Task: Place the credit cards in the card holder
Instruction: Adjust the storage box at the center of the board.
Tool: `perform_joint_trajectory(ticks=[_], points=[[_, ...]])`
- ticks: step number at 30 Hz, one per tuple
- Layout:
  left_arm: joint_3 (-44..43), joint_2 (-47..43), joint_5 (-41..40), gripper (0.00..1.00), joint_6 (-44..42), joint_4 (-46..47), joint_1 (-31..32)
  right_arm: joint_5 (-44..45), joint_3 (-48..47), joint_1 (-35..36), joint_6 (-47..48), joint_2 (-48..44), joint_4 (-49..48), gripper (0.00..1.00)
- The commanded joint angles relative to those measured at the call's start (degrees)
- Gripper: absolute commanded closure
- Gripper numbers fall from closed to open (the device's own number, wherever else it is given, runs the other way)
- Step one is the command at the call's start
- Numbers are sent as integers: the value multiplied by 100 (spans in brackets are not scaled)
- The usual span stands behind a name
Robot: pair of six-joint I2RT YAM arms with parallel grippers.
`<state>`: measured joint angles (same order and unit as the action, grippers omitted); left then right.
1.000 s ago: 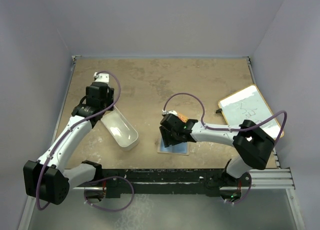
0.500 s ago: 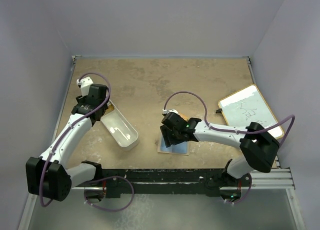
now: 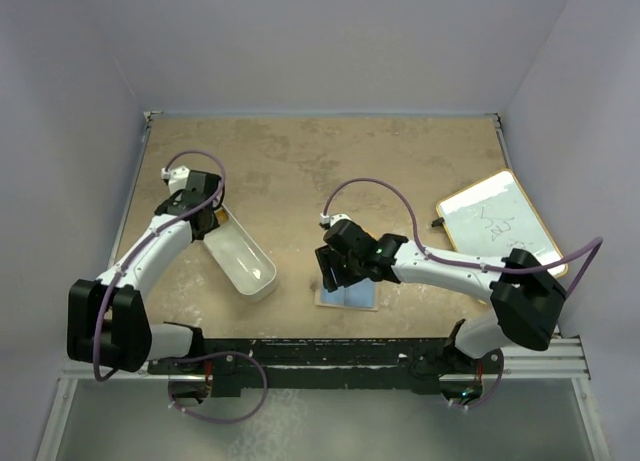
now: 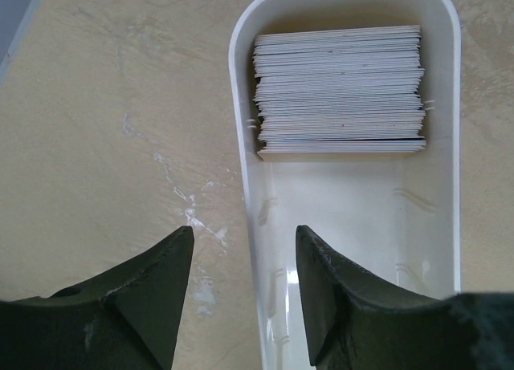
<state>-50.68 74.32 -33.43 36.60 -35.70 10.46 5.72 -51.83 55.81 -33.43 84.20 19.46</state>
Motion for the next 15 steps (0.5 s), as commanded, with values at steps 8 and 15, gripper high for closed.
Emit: perform_joint_trajectory(ticks=[8, 15], points=[[169, 227, 863, 69, 20, 483, -74, -30, -52, -20, 317, -492, -352, 37], [51, 306, 1169, 89, -360, 627, -79, 10, -46, -18, 424, -714, -543, 37]])
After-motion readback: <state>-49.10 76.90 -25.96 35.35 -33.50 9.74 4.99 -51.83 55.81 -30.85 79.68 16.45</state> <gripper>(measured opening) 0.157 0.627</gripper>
